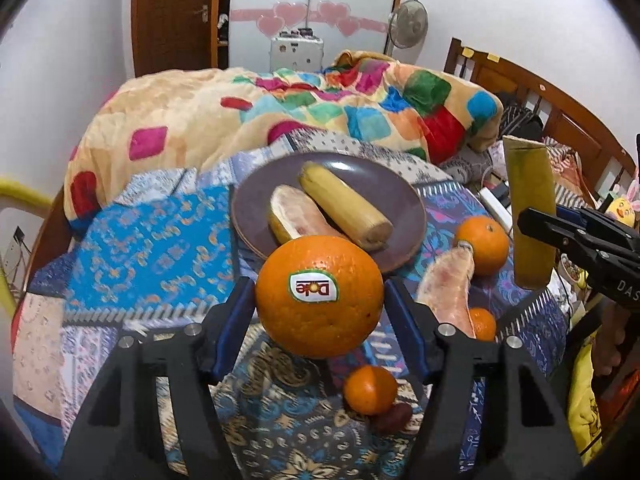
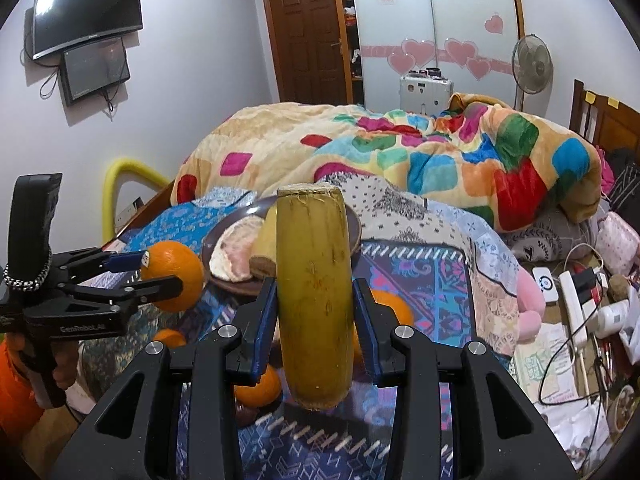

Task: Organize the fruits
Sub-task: 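Lower the yellow fruit beside the other on the plate with right while left places the Dole orange, then grasp a tangerine with the right tool while the left grasps the second pomelo slice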

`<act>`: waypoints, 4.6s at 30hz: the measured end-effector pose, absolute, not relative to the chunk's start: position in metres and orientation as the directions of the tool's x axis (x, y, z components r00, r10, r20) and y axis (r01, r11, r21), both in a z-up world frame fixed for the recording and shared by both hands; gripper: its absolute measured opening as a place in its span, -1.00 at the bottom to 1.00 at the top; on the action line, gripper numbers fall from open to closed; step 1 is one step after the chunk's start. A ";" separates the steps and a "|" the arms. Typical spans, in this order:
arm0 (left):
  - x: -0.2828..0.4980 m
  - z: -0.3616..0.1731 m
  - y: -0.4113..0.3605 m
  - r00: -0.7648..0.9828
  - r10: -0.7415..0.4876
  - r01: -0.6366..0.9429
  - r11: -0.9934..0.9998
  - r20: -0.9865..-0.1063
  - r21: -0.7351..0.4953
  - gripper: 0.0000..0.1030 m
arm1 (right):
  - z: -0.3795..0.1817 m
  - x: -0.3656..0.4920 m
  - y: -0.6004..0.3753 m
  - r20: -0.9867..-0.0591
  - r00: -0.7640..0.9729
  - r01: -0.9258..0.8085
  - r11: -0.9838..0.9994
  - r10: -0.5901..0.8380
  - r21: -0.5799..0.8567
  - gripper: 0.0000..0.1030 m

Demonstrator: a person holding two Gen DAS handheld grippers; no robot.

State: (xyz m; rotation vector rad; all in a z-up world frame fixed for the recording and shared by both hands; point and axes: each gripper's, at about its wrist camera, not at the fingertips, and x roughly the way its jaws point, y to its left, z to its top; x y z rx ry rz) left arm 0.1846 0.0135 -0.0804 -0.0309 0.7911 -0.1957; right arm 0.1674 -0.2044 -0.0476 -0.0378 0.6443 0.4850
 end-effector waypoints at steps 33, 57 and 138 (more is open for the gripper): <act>0.282 -0.091 0.035 0.712 -0.096 0.128 0.992 -0.696 -0.005 0.27 | -0.072 0.286 -0.133 -0.774 0.535 -0.472 0.880 0.338 0.057 -0.35; 0.281 -0.102 0.037 0.667 -0.110 0.132 0.991 -0.736 -0.029 0.33 | -0.069 0.282 -0.121 -0.786 0.546 -0.474 0.880 0.289 -0.005 -0.32; 0.208 -0.104 -0.100 0.553 -0.210 0.316 0.948 -0.806 -0.030 0.22 | -0.089 0.157 -0.261 -0.654 0.654 -0.435 0.896 0.382 0.088 0.21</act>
